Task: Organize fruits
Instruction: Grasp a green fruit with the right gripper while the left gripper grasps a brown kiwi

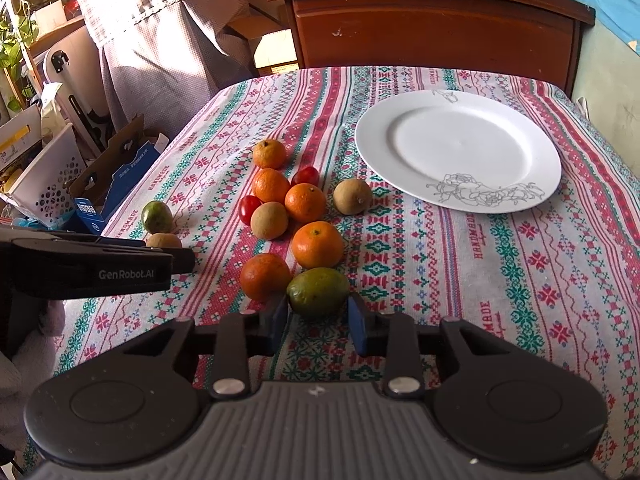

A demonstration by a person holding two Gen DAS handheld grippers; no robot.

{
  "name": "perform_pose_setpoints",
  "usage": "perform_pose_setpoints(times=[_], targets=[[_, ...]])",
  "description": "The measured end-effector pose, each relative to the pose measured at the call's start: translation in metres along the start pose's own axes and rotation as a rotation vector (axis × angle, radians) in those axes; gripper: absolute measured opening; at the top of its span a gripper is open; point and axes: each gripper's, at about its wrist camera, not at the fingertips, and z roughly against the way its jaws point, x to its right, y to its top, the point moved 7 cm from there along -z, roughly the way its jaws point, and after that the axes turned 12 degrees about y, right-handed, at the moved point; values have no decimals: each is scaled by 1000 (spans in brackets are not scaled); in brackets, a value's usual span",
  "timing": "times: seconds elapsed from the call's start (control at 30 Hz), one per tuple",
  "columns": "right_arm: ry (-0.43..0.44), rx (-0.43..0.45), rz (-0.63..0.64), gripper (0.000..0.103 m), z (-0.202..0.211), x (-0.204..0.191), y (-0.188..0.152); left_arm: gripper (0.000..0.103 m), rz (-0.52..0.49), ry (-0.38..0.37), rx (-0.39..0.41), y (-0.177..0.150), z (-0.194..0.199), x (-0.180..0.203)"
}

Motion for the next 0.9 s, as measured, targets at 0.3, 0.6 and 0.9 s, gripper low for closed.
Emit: perform_pose_setpoints(times=[0.3,0.6,0.9], targets=[[-1,0,-9,32,0,1,0,34,95,-66,1,0,-1,-13],[1,-3,-22,32,0,2,1,37,99,-84,17,-2,1,-17],[10,-4,-19,32,0,1,0,28,42,-65,48,-4,3,-8]])
